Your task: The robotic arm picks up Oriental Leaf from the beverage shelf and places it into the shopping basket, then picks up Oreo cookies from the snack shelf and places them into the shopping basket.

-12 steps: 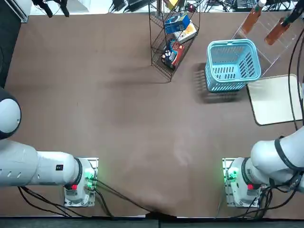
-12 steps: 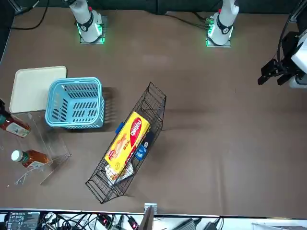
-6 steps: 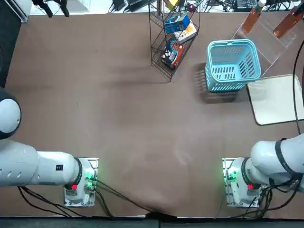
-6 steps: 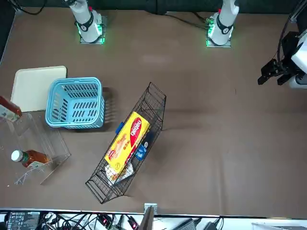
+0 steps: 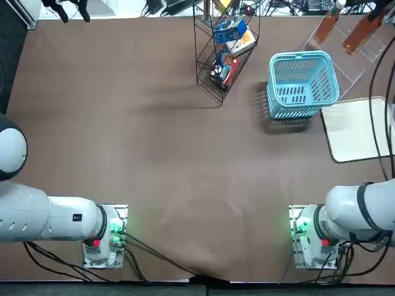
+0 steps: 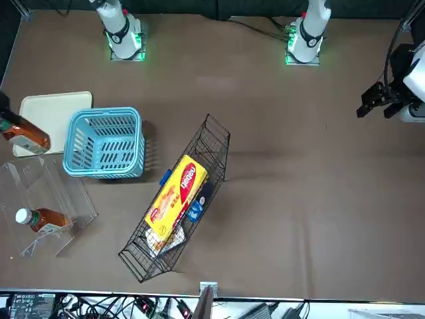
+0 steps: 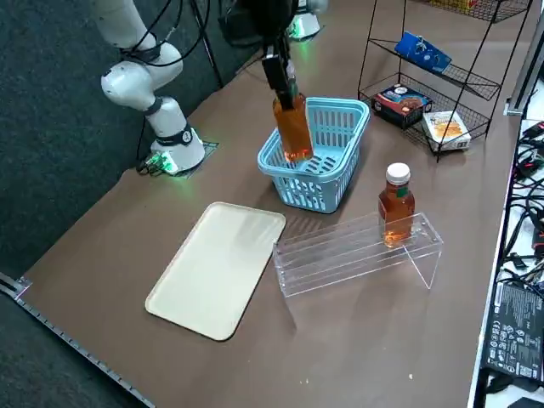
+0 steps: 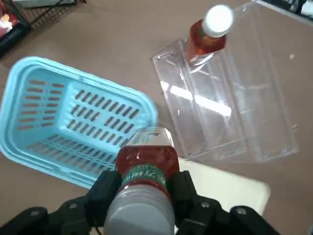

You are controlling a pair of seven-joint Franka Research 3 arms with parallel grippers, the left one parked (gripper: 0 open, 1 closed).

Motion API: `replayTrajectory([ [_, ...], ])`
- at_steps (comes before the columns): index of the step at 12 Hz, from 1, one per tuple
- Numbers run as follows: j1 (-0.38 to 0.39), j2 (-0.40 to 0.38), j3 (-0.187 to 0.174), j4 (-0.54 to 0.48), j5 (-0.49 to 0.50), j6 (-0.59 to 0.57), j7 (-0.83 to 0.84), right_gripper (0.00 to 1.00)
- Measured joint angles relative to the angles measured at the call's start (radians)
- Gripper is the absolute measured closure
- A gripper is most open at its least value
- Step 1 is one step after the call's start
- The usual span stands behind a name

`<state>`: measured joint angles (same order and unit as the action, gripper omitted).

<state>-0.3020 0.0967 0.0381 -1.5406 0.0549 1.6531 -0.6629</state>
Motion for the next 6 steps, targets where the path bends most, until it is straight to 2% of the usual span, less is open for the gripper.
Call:
replayTrajectory([
  [4,0.121,-0.102,0.006,-0.130,-0.018,0.003,0.265,0.41],
  [6,0.158,-0.142,0.009,-0.196,-0.019,0.030,0.334,0.41],
])
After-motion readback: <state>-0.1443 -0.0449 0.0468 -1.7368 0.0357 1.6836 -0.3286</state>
